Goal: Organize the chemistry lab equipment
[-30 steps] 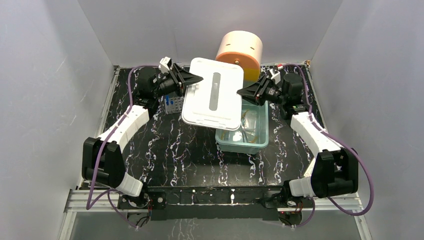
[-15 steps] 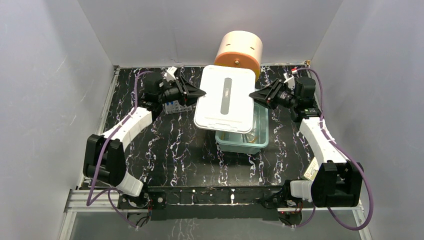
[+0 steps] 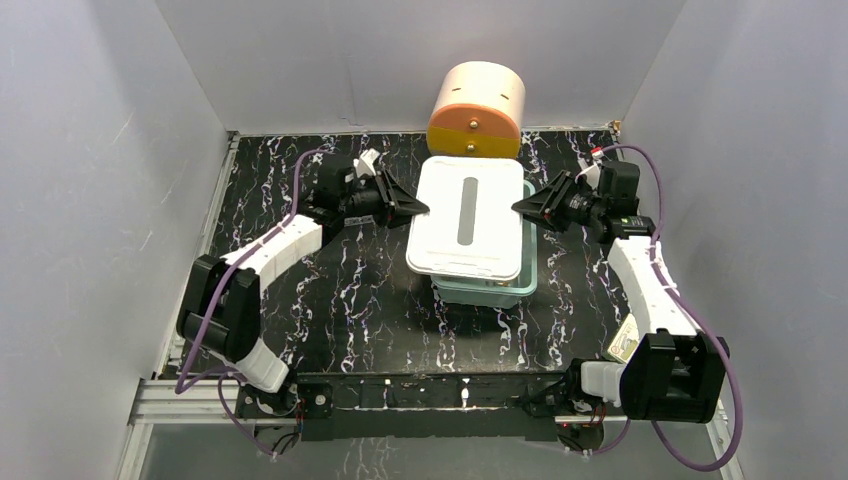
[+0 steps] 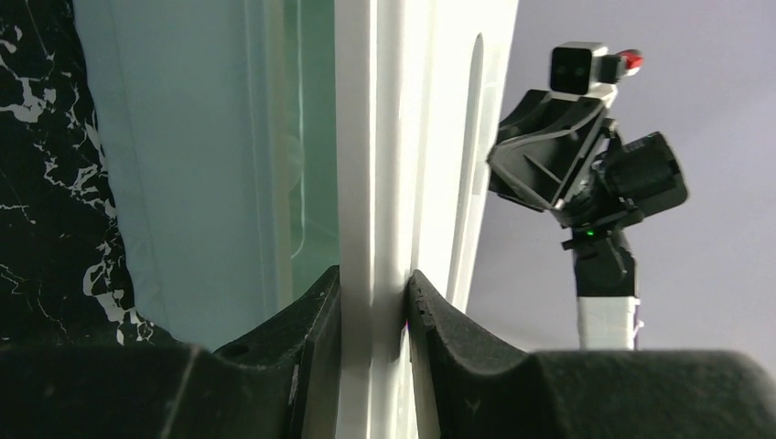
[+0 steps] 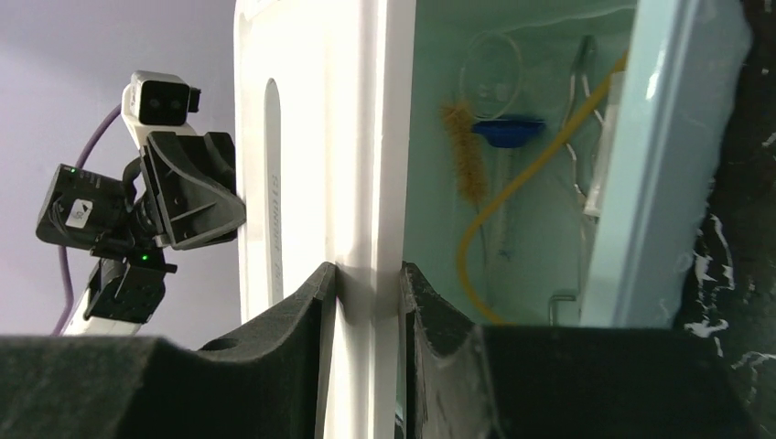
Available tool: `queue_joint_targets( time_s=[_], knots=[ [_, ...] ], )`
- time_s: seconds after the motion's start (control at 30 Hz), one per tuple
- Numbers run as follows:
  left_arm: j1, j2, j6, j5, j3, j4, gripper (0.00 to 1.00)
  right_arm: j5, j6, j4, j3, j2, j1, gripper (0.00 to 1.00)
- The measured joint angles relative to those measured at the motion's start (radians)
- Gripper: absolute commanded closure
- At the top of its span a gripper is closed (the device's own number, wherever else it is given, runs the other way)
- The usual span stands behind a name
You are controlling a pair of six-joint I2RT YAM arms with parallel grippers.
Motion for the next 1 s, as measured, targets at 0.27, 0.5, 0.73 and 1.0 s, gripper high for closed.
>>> queue_joint_targets(
  time_s=[0.27, 0.5, 0.73, 1.0],
  knots=[
    [-0.064, 0.042, 0.064, -0.041, 0.011, -0.055, 0.71, 0.021, -0.138, -0.119, 0.021, -0.002, -0.066, 0.85],
    [-0.090, 0.086, 0.124, -0.061, 0.065, -0.119, 0.71, 0.048, -0.196, -0.151, 0.027, -0.002, -0.076, 0.84],
    [-0.097, 0.113, 0.174, -0.081, 0.129, -0.185, 0.67, 0.076, -0.217, -0.151, 0.029, -0.002, -0.077, 0.84],
    [-0.097, 0.150, 0.254, -0.118, 0.183, -0.320, 0.65, 0.105, -0.243, -0.154, 0.039, 0.002, -0.077, 0.85]
  ],
)
